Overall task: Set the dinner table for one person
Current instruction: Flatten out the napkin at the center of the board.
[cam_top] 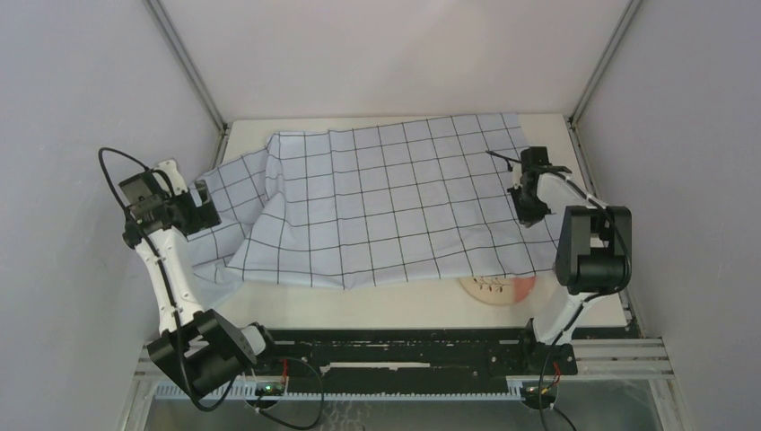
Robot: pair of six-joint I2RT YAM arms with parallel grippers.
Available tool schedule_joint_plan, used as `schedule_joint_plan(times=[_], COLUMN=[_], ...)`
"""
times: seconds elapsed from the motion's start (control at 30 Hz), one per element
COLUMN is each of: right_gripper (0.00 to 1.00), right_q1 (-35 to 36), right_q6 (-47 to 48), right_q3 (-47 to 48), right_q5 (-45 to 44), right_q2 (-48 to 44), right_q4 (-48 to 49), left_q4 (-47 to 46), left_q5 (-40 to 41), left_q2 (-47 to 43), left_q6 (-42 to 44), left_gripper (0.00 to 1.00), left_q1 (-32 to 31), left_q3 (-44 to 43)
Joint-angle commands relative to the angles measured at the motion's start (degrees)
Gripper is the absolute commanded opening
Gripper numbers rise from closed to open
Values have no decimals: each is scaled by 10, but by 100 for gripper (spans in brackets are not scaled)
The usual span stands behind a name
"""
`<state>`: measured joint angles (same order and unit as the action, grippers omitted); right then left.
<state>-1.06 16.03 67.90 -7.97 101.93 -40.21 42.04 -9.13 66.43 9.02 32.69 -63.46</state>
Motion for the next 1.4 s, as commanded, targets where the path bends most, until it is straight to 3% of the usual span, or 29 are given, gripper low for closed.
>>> schedule_joint_plan(times=[0.0, 0.13, 0.4, 0.7, 0.93, 1.07, 1.37], right_gripper=[15, 39, 61, 68, 70, 70, 71], right_q1=[-16, -38, -83, -105, -90, -74, -50], right_q6=[16, 11, -5, -56, -29, -23, 3], right_q3=[-3, 10, 132, 427, 539, 548, 502], right_q5=[32, 33, 61, 159, 128, 97, -68], right_q2=[-75, -98, -44, 192, 277, 290, 296], right_q4=[55, 120, 121, -124, -187, -197, -141], left_q4=[-18, -31, -48, -57, -56, -52, -28], left_q5=[0, 14, 28, 20, 18, 10, 0], left_q2=[-14, -16, -9, 5, -4, -10, -23], left_q6=[-1, -1, -6, -1, 9, 9, 12], left_gripper=[95, 95, 95, 96, 96, 96, 97], left_q1=[-6, -18, -34, -38, -38, -38, -38], left_q3=[0, 11, 25, 29, 38, 43, 41])
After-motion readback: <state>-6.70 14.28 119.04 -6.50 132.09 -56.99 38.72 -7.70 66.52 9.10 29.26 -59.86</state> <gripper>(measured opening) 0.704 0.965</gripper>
